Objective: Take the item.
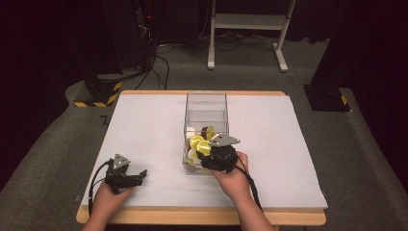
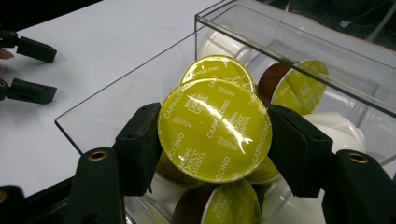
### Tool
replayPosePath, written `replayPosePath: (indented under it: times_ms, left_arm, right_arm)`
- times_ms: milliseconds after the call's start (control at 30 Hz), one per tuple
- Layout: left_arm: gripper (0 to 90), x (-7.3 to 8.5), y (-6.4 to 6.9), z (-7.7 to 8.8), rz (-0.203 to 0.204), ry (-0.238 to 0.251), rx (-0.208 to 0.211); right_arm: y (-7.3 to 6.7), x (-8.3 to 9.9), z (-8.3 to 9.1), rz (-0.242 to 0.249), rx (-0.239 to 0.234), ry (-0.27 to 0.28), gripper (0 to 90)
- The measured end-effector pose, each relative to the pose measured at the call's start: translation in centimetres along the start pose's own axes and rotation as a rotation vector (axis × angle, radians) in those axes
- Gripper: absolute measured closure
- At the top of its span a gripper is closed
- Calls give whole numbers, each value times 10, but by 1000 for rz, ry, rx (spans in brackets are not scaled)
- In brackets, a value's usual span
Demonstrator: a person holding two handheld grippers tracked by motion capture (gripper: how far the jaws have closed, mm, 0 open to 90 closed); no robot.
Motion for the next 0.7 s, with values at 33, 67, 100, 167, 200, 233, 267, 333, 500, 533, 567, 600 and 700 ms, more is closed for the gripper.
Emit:
replayPosePath:
  times_ms: [33, 67, 100, 167, 200, 233, 267, 333, 500, 533, 567, 600, 700]
  left_arm:
    - [139, 0, 0, 0, 1, 1, 0]
    - [139, 0, 0, 0, 0, 1, 0]
    - [139, 0, 0, 0, -1, 0, 0]
    - [139, 0, 0, 0, -2, 0, 0]
    - [139, 0, 0, 0, 1, 1, 0]
    - [139, 0, 0, 0, 0, 1, 0]
    - [139, 0, 0, 0, 0, 0, 0]
    - [139, 0, 0, 0, 0, 0, 0]
    - [139, 0, 0, 0, 0, 1, -1]
    - [139, 0, 0, 0, -1, 1, 0]
    - [139, 0, 0, 0, -1, 1, 0]
    - [139, 0, 0, 0, -1, 1, 0]
    - [140, 0, 0, 0, 1, 2, -1]
  right_arm:
    - [0, 0, 0, 0, 0, 0, 384]
    - [1, -1, 0, 8, 6, 6, 384]
    - [1, -1, 0, 8, 6, 6, 384]
    - [1, -2, 1, 5, 6, 11, 384]
    - [1, -2, 1, 5, 7, 14, 384]
    - [1, -3, 1, 5, 7, 18, 384]
    - [1, -3, 2, 5, 9, 21, 384]
    - [0, -4, 3, 3, 6, 26, 384]
    - [0, -4, 5, 7, 6, 30, 384]
    - [1, -3, 5, 8, 5, 31, 384]
    - [1, -3, 6, 5, 3, 33, 384]
    - [3, -4, 7, 2, 6, 37, 384]
    - [5, -4, 9, -4, 7, 40, 384]
Point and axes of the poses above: each handheld gripper's, and its own axes: z roughly backward along the jaws, x roughly out of its underside, y roughly to its right, the point moved 9 cm from there along -z, roughly forward along the jaws, and after that the axes turned 5 degrees about x, right-handed, at the moved point
